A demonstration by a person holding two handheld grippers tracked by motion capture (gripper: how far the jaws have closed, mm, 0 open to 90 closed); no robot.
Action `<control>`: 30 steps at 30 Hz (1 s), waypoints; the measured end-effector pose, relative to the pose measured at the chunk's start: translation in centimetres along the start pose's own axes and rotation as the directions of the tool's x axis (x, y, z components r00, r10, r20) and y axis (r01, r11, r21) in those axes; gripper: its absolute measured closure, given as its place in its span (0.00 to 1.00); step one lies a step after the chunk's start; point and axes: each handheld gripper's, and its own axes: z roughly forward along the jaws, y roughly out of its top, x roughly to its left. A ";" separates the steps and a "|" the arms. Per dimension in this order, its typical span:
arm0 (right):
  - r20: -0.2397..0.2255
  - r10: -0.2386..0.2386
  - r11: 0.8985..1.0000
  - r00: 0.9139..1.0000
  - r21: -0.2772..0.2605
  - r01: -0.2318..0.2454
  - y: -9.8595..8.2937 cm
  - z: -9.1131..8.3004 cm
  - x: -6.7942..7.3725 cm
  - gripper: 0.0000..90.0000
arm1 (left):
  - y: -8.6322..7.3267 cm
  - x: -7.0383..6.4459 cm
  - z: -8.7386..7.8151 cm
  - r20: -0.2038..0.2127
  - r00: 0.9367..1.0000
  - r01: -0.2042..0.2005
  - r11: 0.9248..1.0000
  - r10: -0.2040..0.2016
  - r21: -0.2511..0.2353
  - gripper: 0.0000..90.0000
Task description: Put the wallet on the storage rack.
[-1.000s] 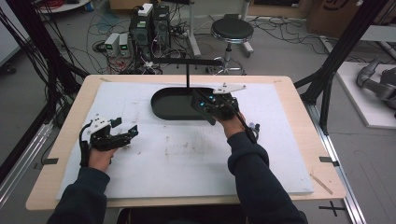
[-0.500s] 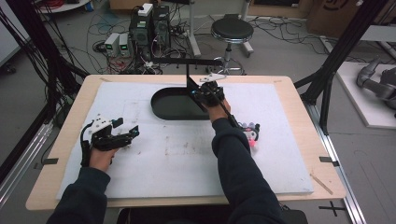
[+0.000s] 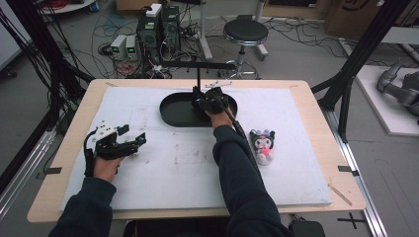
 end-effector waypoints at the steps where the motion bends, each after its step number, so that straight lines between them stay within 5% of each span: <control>1: 0.006 0.001 1.000 1.000 0.005 -0.001 -0.1 0.0 -0.2 0.81 | 0.0 0.0 0.0 -0.002 1.000 0.000 1.000 0.000 0.003 0.25; 4: 0.072 -0.004 1.000 0.997 0.004 0.003 0.2 -0.8 -0.8 0.68 | -0.1 0.1 0.0 -0.007 1.000 0.007 1.000 -0.007 0.007 0.25; 7: 0.103 -0.015 1.000 0.995 0.013 0.013 0.3 -1.2 -1.0 0.67 | 0.0 0.1 0.0 -0.007 1.000 0.008 1.000 -0.008 0.006 0.25; 8: 0.148 -0.039 0.999 0.988 0.023 0.036 0.3 -1.6 -1.3 0.63 | 0.0 0.1 -0.1 -0.008 1.000 0.007 1.000 -0.007 0.007 0.25; 14: 0.243 -0.055 0.998 0.968 0.045 0.046 -0.1 -2.3 -2.2 0.60 | -0.1 0.1 0.0 -0.008 1.000 0.007 1.000 -0.007 0.012 0.25; 15: 0.209 -0.012 0.999 0.978 0.054 0.001 -0.4 -2.3 -2.7 0.63 | -0.1 0.0 0.0 -0.007 1.000 0.007 1.000 -0.007 0.014 0.25; 17: 0.199 -0.012 0.998 0.980 0.068 -0.001 -0.5 -2.2 -2.8 0.63 | -0.1 0.0 0.0 -0.006 1.000 0.007 1.000 -0.007 0.015 0.25; 25: 0.223 -0.061 0.995 0.973 0.090 0.042 -0.4 -2.1 -2.0 0.57 | -0.1 0.1 0.0 -0.008 1.000 0.009 1.000 -0.009 0.014 0.25; 30: 0.226 -0.038 0.997 0.973 0.081 0.020 -0.2 -3.3 -2.5 0.52 | -0.1 0.0 -0.1 -0.001 1.000 0.011 1.000 -0.011 0.008 0.25</control>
